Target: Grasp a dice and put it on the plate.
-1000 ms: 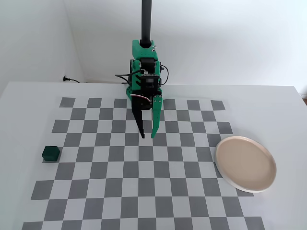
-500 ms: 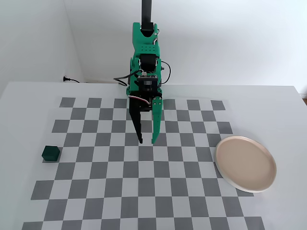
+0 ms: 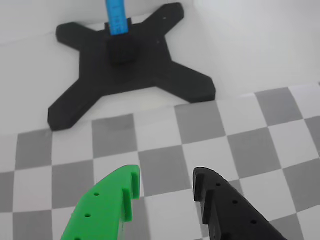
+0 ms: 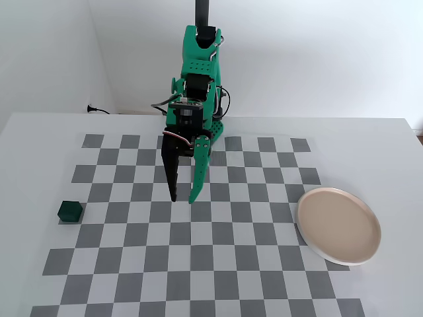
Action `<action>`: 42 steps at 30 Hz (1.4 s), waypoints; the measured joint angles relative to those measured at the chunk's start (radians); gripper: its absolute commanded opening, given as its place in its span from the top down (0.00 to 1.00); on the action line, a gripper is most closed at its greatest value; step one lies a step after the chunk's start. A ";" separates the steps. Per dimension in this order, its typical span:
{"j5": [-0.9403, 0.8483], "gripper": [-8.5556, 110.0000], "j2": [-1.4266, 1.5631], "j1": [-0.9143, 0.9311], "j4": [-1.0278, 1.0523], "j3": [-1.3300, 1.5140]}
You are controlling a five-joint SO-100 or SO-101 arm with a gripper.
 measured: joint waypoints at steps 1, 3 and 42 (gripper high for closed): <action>0.000 0.87 -0.014 0.009 -0.005 -0.011; 0.000 0.86 -0.038 0.032 -0.014 -0.025; 0.044 0.86 -0.611 0.479 -0.173 -0.353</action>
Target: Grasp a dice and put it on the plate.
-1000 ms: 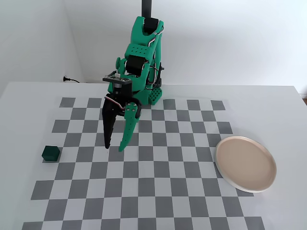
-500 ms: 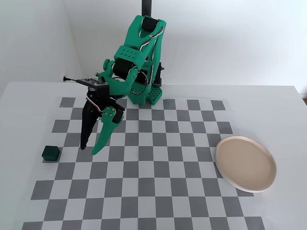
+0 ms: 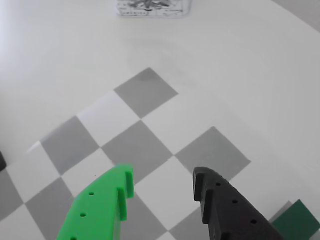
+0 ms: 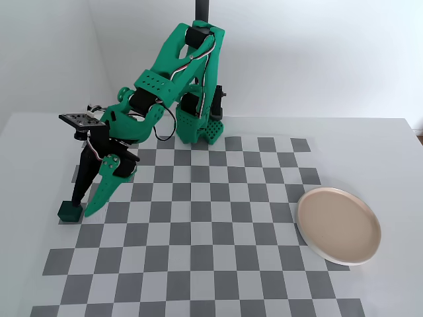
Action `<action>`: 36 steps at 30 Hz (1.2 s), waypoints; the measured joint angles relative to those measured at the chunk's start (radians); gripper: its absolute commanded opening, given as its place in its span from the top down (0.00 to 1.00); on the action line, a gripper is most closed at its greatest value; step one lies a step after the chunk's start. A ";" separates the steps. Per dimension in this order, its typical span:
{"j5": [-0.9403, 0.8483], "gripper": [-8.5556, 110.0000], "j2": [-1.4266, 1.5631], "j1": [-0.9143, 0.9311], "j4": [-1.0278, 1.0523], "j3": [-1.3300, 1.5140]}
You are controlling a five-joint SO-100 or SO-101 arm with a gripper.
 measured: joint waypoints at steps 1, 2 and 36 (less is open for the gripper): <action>0.002 0.86 -0.011 0.011 -0.006 0.000; 0.005 0.86 -0.023 0.020 -0.012 0.000; -0.014 0.85 -0.252 0.288 -0.023 -0.075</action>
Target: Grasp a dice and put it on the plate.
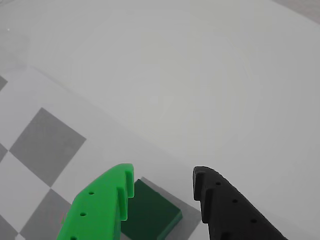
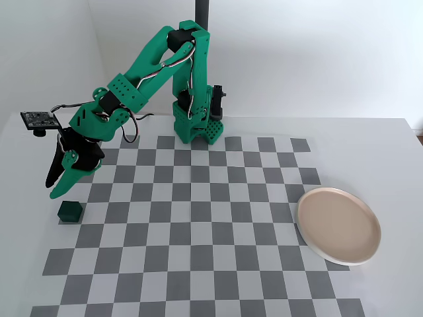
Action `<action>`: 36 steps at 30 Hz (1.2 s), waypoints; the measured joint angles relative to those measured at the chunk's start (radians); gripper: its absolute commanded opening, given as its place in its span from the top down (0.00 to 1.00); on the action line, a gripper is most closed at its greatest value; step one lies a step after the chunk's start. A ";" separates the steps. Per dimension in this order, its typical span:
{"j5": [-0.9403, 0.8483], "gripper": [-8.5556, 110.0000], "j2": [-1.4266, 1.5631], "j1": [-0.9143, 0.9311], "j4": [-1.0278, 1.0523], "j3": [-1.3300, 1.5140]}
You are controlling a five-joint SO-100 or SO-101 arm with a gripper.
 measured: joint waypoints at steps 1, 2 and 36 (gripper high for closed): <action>-0.003 0.84 -0.005 0.002 0.006 0.000; -0.006 0.84 -0.009 0.002 0.009 0.000; -0.018 0.75 -0.135 -0.051 0.009 -0.081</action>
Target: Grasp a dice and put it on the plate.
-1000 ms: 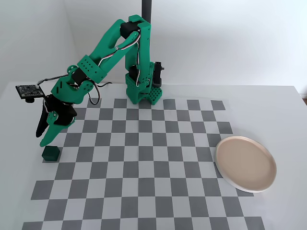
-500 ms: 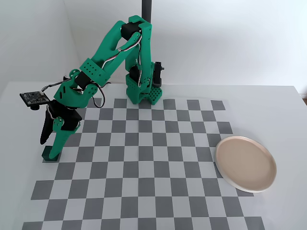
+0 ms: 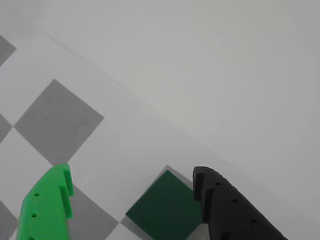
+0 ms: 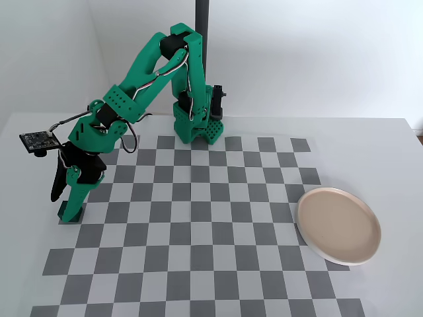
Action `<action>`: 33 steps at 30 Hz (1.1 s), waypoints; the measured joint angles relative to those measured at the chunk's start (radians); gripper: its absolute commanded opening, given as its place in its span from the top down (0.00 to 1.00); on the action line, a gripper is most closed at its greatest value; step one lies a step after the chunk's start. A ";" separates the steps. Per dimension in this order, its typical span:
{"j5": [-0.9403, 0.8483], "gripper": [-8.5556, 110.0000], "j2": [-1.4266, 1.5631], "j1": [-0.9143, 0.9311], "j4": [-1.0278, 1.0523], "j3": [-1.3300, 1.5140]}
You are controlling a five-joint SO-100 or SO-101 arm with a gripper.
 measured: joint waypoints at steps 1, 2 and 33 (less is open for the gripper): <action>0.000 0.75 -0.005 0.000 0.000 -0.003; 0.000 0.75 -0.011 0.000 0.000 -0.003; 0.000 0.73 -0.118 0.018 0.009 -0.092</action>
